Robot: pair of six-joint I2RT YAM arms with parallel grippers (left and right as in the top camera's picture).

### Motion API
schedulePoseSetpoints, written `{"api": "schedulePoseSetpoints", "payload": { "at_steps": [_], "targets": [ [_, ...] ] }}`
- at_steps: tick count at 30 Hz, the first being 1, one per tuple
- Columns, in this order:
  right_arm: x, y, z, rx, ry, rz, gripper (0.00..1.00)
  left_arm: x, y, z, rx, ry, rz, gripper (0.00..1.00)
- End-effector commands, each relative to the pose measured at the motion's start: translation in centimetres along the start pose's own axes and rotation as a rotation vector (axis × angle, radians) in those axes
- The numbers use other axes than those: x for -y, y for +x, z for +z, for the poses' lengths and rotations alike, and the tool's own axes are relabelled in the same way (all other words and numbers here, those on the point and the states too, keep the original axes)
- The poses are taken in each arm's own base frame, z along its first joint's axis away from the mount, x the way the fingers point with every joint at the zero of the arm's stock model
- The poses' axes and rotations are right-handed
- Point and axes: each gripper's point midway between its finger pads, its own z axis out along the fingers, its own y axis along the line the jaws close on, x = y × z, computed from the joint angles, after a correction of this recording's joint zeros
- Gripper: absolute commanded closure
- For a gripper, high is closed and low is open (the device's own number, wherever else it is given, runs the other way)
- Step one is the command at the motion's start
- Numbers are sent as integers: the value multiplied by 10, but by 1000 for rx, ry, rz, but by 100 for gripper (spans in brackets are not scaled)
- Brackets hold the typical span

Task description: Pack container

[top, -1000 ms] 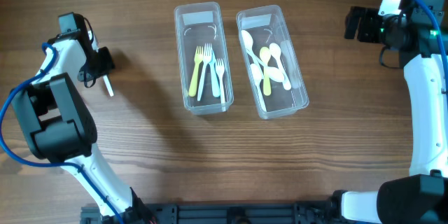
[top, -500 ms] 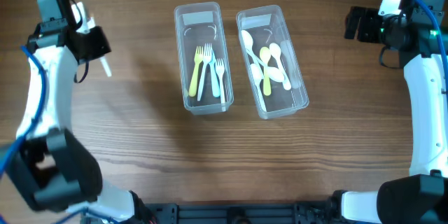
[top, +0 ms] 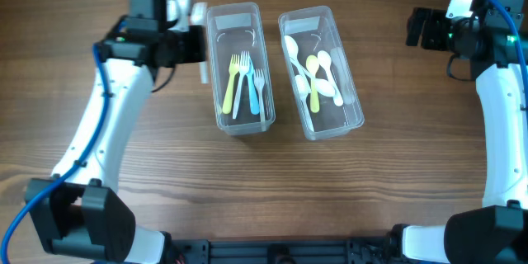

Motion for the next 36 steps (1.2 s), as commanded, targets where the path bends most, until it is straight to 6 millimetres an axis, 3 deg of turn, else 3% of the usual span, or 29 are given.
{"api": "schedulePoseSetpoints", "payload": {
  "at_steps": [1, 5, 12, 19, 21, 24, 25, 26, 27, 31, 36],
  "targets": [
    [0, -4, -2, 12, 6, 5, 0, 37, 9, 6, -19, 55, 8, 96],
    [0, -4, -2, 12, 6, 5, 0, 51, 25, 26, -76, 55, 2, 96],
    [0, -4, -2, 12, 6, 5, 0, 46, 35, 72, -122, 31, -56, 92],
    [0, -4, -2, 12, 6, 5, 0, 42, 37, 85, -130, 27, -60, 90],
    [0, -4, -2, 12, 6, 5, 0, 43, 36, 85, -127, 29, -59, 80],
    [0, -4, -2, 12, 6, 5, 0, 41, 35, 85, -125, 27, -59, 48],
    [0, -4, -2, 12, 6, 5, 0, 40, 34, 85, -123, 26, -62, 32],
    [0, -4, -2, 12, 6, 5, 0, 38, 33, 84, -120, 24, -66, 24],
    [0, -4, -2, 12, 6, 5, 0, 33, 31, 83, -116, 20, -74, 2],
    [0, -4, -2, 12, 6, 5, 0, 16, 20, 75, -87, 2, -106, 0],
    [0, -4, -2, 12, 6, 5, 0, -29, -10, 44, 13, -41, -185, 0]
  ]
}}
